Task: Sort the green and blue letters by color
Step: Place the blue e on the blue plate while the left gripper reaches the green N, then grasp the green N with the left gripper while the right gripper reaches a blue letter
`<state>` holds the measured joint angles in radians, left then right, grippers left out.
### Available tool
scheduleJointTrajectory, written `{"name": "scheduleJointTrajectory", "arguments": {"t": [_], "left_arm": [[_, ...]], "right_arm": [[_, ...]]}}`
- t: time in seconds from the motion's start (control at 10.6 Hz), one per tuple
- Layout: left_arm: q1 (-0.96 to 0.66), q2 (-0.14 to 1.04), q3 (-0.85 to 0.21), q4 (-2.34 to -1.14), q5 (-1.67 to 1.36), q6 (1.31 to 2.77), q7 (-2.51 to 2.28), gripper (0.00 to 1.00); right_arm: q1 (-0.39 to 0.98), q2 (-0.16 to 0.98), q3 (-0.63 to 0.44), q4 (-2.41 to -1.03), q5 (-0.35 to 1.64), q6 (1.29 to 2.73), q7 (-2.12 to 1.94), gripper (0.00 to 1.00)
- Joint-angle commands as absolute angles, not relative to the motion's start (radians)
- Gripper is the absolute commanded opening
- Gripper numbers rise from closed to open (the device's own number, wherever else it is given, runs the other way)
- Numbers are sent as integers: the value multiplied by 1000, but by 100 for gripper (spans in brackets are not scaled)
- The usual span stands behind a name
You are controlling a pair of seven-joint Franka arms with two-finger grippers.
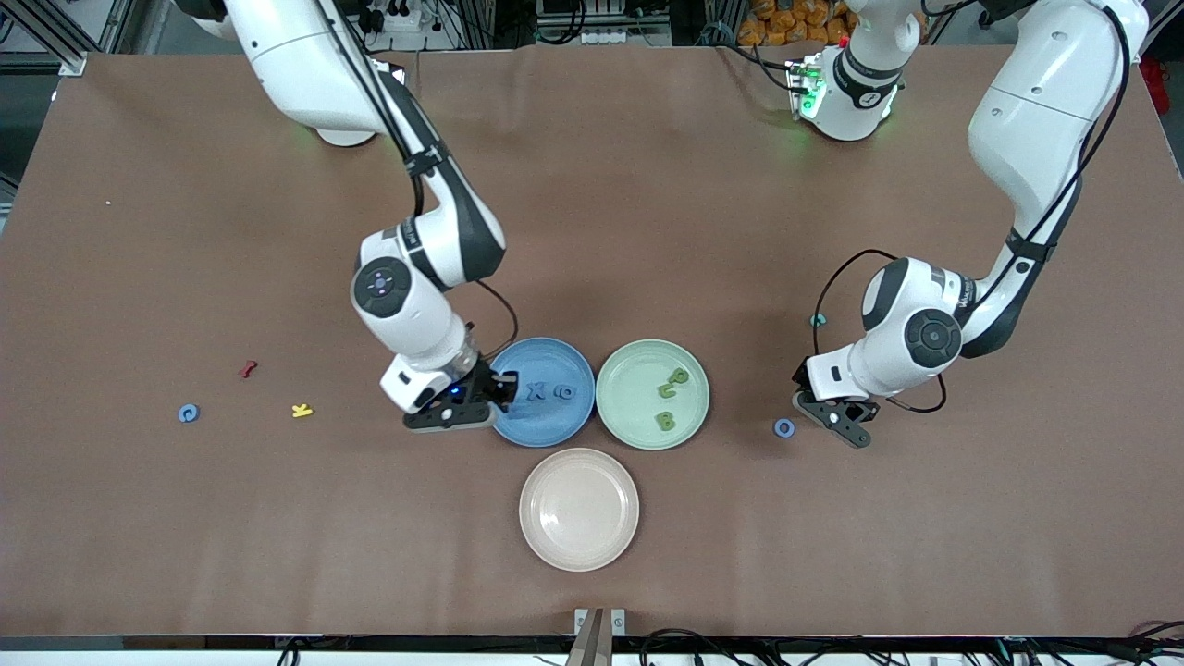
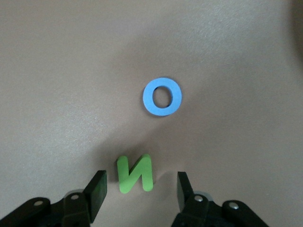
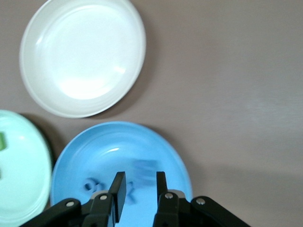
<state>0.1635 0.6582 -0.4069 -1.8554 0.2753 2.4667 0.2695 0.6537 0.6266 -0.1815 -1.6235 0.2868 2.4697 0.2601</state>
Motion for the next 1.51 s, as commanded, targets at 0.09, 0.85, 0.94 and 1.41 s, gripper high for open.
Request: {"name": "scheduleJointTrajectory", "arguments": {"t": [0.09,0.85,0.94,1.41], "left_arm": [[164,672,-403,-1839,305,2467,245,67],[166,684,-391,-1836,305,2482,244,0],[164,677,-393,-1836,305,2482,242,0],[34,627,-420,-1784,305,2471,-72,0]], "right_arm": [[699,669,-199,-1588,307,2485,262,100],[340,594,-190,-1608,220,2287,141,100],[296,585,-184,-1626,160,2284,100,100],[30,558,-170,-1657,123,2243,-311,100]]}}
